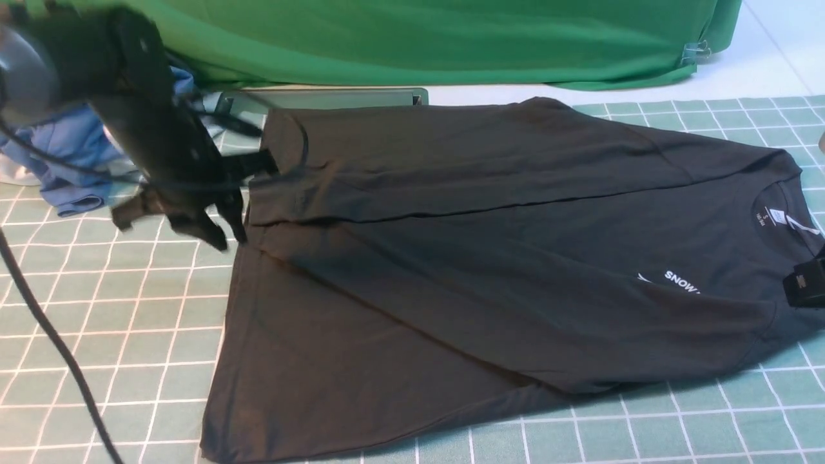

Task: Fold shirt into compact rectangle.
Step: 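Grasp the near edge of the shirt at its hem and shoulder corners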

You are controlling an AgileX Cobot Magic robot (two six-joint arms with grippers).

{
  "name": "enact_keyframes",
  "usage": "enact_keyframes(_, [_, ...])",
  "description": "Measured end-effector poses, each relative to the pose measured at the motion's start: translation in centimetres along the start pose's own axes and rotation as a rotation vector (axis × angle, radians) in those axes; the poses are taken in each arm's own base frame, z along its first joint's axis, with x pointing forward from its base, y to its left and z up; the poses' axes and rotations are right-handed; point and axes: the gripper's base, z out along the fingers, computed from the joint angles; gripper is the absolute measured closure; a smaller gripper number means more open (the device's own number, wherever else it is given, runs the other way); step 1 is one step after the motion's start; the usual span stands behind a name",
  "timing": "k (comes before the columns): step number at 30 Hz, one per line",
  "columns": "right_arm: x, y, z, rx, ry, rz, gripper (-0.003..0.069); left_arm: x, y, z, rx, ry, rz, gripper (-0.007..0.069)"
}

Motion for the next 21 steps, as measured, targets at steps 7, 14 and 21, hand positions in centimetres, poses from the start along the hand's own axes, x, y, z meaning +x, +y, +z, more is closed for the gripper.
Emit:
enact_keyframes(7, [0.0, 0.0, 0.0, 0.000, 0.001, -0.003, 0.0424, 2.3, 0.7, -1.9, -0.023, 0.094, 0.035, 0.0337])
enact_keyframes(14, [0.0, 0.0, 0.0, 0.000, 0.000, -0.022, 0.0424, 7.2, 3.1, 2.7, -0.103, 0.331, 0.005, 0.0308])
enact_keyframes(21, [0.0, 0.0, 0.0, 0.000, -0.004, -0.023, 0.0422, 10.5, 4.3, 4.8, -0.136, 0.457, -0.015, 0.0301])
